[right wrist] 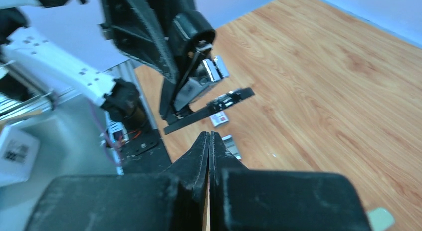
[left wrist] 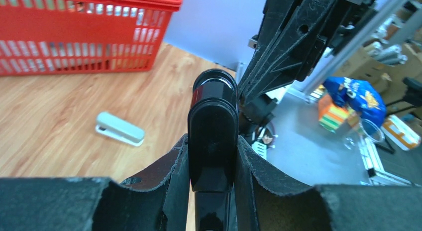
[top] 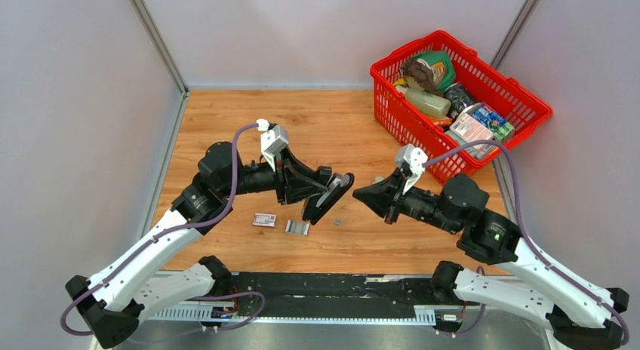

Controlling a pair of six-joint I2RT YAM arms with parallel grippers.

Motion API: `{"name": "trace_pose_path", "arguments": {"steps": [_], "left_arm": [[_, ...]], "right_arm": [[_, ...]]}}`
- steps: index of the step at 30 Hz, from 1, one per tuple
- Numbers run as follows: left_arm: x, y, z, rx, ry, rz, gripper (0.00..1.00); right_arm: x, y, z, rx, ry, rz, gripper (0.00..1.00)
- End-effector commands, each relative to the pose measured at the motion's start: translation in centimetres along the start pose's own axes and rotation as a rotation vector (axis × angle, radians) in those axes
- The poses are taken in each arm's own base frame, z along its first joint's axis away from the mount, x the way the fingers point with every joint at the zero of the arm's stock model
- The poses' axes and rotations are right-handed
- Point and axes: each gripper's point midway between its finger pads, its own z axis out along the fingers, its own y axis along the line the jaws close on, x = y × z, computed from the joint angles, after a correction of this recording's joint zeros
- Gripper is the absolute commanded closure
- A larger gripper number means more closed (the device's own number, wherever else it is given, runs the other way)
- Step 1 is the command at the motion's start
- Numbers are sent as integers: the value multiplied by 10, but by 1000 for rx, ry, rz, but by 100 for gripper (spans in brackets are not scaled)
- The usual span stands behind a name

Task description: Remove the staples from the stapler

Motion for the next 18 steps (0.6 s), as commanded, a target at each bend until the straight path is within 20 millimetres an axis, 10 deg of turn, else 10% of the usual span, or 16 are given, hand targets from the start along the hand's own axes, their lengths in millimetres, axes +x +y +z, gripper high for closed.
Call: {"name": "trace_pose_path", "arguments": {"steps": [1, 18], "left_arm": [[-38, -47, -7, 212, -128, 93, 100], [-40, -70, -9, 362, -144, 89, 100]], "right_arm": [[-14, 38, -13, -199, 1, -1, 100], [-35, 53, -20, -273, -71, -6, 100]]}}
